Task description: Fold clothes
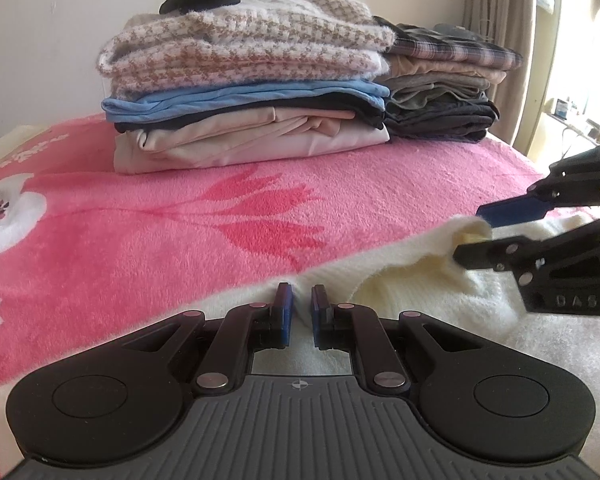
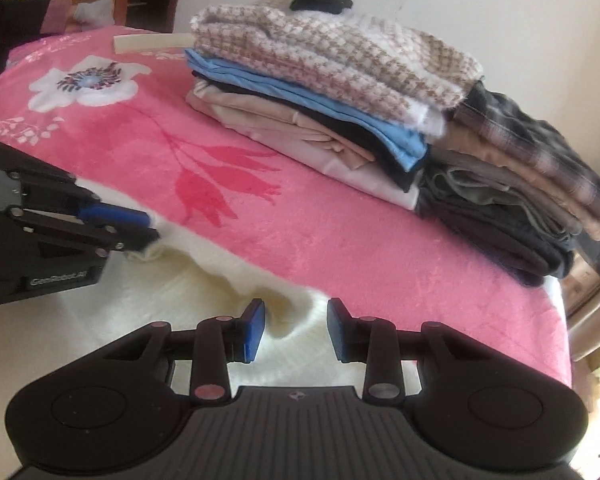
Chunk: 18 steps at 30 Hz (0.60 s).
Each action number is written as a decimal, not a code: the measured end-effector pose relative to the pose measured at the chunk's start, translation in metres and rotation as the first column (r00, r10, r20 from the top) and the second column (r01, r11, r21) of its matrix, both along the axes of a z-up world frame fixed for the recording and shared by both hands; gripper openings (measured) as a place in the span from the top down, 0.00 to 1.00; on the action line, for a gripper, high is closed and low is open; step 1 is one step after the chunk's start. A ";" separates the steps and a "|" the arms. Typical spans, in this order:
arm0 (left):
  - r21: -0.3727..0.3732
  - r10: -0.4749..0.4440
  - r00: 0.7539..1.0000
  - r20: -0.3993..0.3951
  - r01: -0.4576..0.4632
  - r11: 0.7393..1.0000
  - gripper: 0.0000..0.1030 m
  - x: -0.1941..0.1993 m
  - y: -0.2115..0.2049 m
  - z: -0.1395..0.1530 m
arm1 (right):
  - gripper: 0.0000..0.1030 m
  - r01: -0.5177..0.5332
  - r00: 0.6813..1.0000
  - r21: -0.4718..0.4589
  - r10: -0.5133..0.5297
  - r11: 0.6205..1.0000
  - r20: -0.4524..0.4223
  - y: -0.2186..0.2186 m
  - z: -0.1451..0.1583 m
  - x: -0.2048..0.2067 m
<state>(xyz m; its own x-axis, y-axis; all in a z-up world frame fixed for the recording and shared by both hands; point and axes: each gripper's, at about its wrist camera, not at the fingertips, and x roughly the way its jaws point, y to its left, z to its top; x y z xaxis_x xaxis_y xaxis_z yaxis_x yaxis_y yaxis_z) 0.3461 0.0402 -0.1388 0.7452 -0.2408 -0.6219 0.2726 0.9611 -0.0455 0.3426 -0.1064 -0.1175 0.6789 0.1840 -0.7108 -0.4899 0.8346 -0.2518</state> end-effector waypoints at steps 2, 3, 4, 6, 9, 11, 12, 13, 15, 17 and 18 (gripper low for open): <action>0.002 0.000 1.000 0.001 0.000 1.000 0.91 0.000 0.000 0.000 | 0.65 -0.002 1.000 -0.033 0.002 0.999 0.008 0.003 -0.005 -0.001; 0.004 0.000 1.000 0.001 0.000 1.000 0.91 0.000 0.000 0.000 | 0.65 -0.003 1.000 -0.050 0.003 0.999 0.013 0.005 -0.008 -0.001; 0.006 0.000 1.000 0.002 0.000 1.000 0.91 0.000 -0.001 0.000 | 0.65 0.009 1.000 -0.075 -0.006 0.997 0.028 0.004 -0.012 0.000; 0.011 0.000 1.000 0.005 0.000 1.000 0.91 -0.001 -0.001 -0.001 | 0.65 0.052 0.997 -0.094 -0.047 0.994 0.056 -0.001 -0.017 0.003; 0.017 -0.001 1.000 0.009 0.001 1.000 0.91 -0.001 -0.002 -0.001 | 0.64 0.100 0.991 -0.098 -0.091 0.990 0.096 -0.012 -0.021 0.003; 0.019 -0.001 1.000 0.010 0.000 1.000 0.91 -0.001 -0.003 -0.002 | 0.62 0.089 0.988 -0.144 -0.070 0.986 0.135 -0.013 -0.027 -0.005; 0.019 0.000 1.000 0.011 0.000 1.000 0.91 -0.001 -0.003 -0.002 | 0.62 0.076 0.988 -0.166 -0.051 0.983 0.148 -0.012 -0.029 -0.008; 0.020 0.000 1.000 0.011 0.000 1.000 0.91 -0.001 -0.003 -0.002 | 0.61 0.063 0.986 -0.189 -0.032 0.980 0.161 -0.012 -0.032 -0.012; 0.022 0.000 1.000 0.012 0.000 1.000 0.91 -0.001 -0.003 -0.002 | 0.60 0.039 0.984 -0.193 -0.004 0.980 0.176 -0.015 -0.029 -0.017; 0.023 0.000 1.000 0.013 -0.001 1.000 0.91 -0.001 -0.003 -0.002 | 0.58 0.011 0.982 -0.183 0.024 0.983 0.188 -0.020 -0.024 -0.023; 0.024 0.001 1.000 0.014 -0.001 1.000 0.91 -0.001 -0.003 -0.002 | 0.57 -0.002 0.980 -0.178 0.038 0.984 0.194 -0.022 -0.021 -0.026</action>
<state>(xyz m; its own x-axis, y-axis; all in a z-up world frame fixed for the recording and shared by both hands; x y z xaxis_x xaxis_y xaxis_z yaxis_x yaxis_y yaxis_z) 0.3448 0.0369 -0.1405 0.7541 -0.2250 -0.6170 0.2722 0.9621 -0.0182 0.3170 -0.1289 -0.1387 0.8057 0.0830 -0.5866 -0.4324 0.7591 -0.4866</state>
